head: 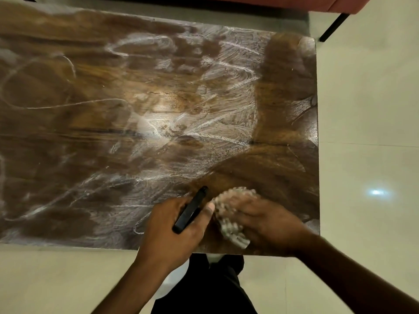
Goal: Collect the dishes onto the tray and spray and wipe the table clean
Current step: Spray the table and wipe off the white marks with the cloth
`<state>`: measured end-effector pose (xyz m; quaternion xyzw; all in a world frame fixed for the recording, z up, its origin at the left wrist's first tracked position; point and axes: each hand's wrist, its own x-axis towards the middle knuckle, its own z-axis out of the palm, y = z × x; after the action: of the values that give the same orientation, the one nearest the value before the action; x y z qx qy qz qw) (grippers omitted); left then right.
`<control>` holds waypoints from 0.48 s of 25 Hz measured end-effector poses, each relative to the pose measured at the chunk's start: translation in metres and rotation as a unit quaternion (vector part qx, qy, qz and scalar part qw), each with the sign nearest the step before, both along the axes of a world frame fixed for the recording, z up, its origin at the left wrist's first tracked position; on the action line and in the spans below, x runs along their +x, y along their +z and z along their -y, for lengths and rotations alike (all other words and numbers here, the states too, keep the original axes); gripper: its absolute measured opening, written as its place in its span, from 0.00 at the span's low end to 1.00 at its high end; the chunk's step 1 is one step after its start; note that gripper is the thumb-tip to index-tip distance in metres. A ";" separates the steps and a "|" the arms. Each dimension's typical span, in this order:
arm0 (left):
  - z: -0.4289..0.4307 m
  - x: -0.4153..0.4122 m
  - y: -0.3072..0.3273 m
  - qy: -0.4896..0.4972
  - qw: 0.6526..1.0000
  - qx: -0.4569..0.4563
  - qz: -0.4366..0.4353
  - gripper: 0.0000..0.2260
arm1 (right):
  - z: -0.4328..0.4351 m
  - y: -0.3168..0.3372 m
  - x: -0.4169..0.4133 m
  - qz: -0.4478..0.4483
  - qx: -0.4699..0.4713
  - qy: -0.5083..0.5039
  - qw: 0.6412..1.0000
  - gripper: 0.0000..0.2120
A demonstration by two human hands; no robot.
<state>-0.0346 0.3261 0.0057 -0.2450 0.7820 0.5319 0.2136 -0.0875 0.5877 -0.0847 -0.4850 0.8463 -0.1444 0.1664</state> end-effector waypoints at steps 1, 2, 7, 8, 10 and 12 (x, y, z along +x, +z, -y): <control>0.002 -0.002 0.000 0.011 1.000 0.004 0.005 0.25 | -0.021 -0.002 -0.015 -0.011 0.003 -0.092 0.996 0.23; 0.003 -0.004 0.000 0.021 1.000 0.010 0.008 0.25 | -0.036 0.001 -0.031 -0.014 0.015 -0.199 0.980 0.24; 0.004 -0.018 0.001 0.016 0.999 0.035 0.000 0.23 | 0.042 -0.005 -0.043 -0.007 0.026 -0.561 0.827 0.31; 0.004 -0.023 0.001 0.012 0.999 0.031 -0.005 0.24 | 0.067 -0.003 -0.031 0.000 0.025 -0.514 0.857 0.31; 0.005 -0.033 0.002 0.000 1.000 0.017 -0.018 0.23 | 0.100 0.005 -0.007 0.074 -0.009 -0.348 0.934 0.29; 0.005 -0.044 0.003 0.008 0.999 0.008 -0.044 0.20 | 0.094 0.003 0.003 0.067 -0.010 -0.083 0.994 0.23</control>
<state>-0.0786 0.3208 0.0089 -0.2257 0.7843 0.5502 0.1767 -0.0850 0.4937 -0.0815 -0.4042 0.8690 -0.1981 0.2056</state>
